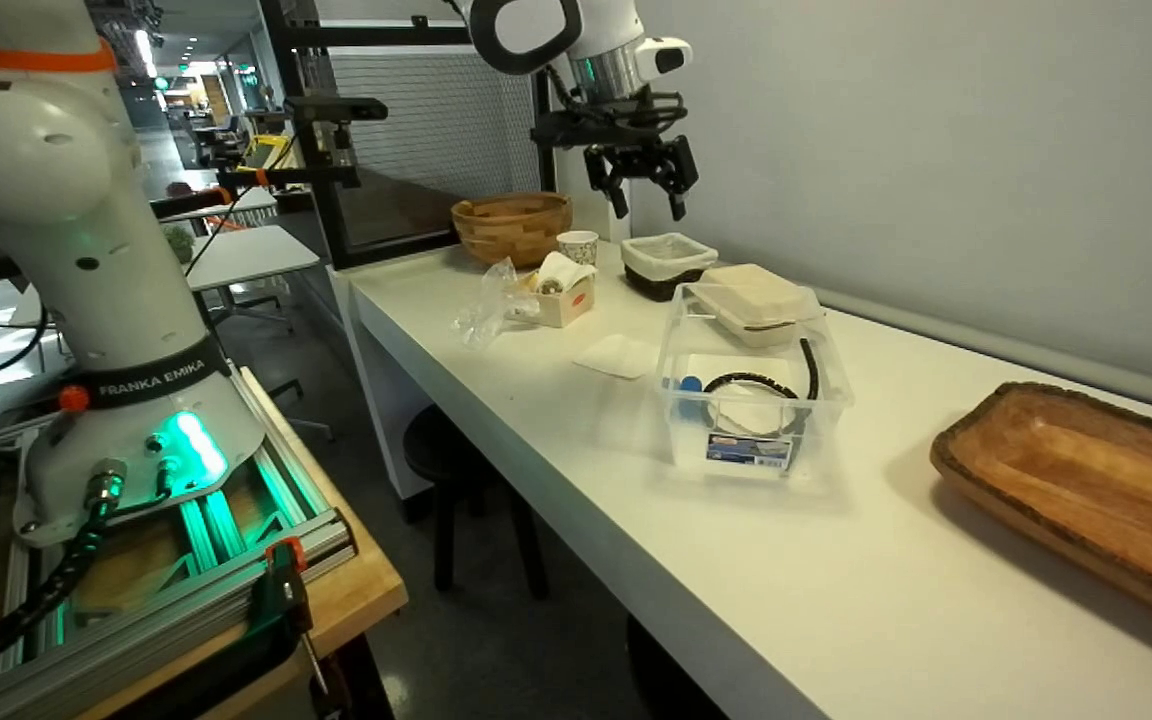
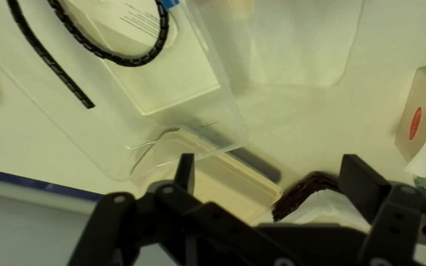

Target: Move the clear container to the left.

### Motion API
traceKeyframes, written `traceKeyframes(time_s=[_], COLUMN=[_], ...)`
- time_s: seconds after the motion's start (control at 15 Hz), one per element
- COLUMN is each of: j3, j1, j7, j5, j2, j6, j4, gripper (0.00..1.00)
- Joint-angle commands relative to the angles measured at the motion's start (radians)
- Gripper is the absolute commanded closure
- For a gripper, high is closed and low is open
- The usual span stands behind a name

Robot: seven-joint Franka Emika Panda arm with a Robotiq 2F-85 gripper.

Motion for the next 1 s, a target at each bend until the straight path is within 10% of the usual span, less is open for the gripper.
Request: traceKeyframes(time_s=[0.0,0.93], j3=[0.04,0.131], j1=[-0.015,-0.139], j7=[-0.245,-0.358], j5=[0.173,0.069], j2=[0.096,0.251], j6=[-0.022,0.026], j4=[0.037,0.098], gripper=[0.0,0.0])
